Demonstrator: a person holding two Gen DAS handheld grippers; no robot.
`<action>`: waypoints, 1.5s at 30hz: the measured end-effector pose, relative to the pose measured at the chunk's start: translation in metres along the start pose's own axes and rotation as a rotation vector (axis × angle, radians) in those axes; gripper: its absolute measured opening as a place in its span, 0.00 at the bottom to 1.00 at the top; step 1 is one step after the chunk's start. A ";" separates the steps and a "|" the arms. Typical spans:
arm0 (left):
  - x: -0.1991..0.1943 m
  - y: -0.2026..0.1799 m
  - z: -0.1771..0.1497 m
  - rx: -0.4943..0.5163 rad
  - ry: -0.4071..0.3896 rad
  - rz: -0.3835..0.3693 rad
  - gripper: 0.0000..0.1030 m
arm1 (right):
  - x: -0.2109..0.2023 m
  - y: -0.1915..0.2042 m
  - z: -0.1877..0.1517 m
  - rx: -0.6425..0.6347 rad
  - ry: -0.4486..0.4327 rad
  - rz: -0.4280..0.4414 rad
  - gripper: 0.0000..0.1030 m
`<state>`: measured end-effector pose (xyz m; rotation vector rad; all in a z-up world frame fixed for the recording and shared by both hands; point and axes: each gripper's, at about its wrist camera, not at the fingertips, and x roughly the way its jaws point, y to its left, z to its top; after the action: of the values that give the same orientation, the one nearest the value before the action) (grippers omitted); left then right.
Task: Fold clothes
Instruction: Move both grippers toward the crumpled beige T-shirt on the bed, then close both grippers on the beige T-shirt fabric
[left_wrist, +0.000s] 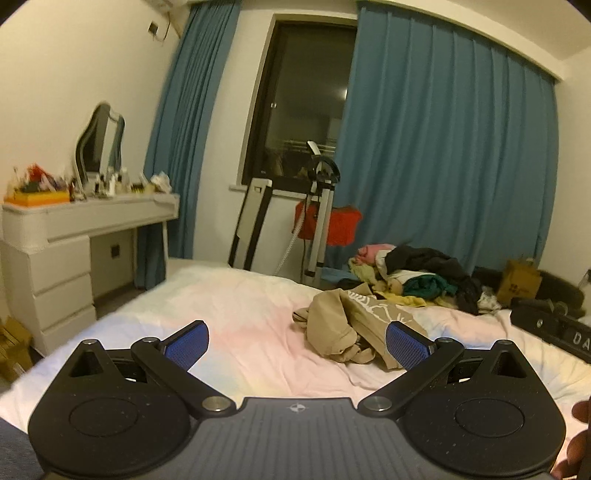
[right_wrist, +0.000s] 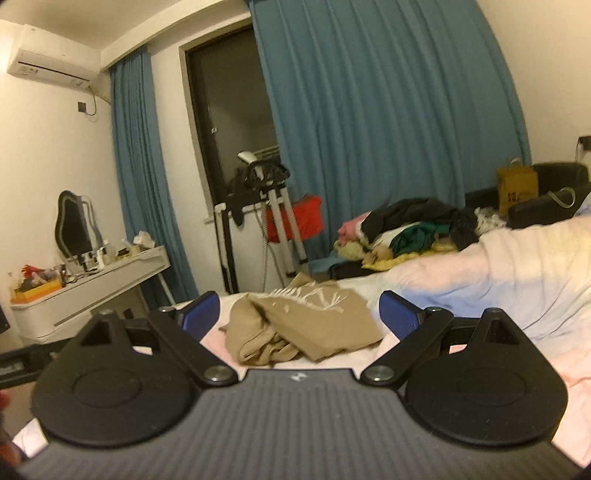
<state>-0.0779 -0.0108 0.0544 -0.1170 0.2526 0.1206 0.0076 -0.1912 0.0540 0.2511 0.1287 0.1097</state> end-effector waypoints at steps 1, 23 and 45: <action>-0.005 -0.005 0.004 0.013 -0.002 0.003 1.00 | -0.002 -0.001 0.001 0.010 -0.007 -0.003 0.92; 0.116 -0.031 0.066 0.233 0.146 -0.028 1.00 | 0.044 0.007 0.034 0.196 0.028 -0.074 0.92; 0.333 -0.002 -0.057 0.309 0.177 -0.266 0.39 | 0.285 -0.007 -0.099 -0.120 0.463 -0.123 0.66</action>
<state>0.2282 0.0142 -0.0852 0.1471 0.4265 -0.1944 0.2757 -0.1392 -0.0752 0.0941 0.5954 0.0516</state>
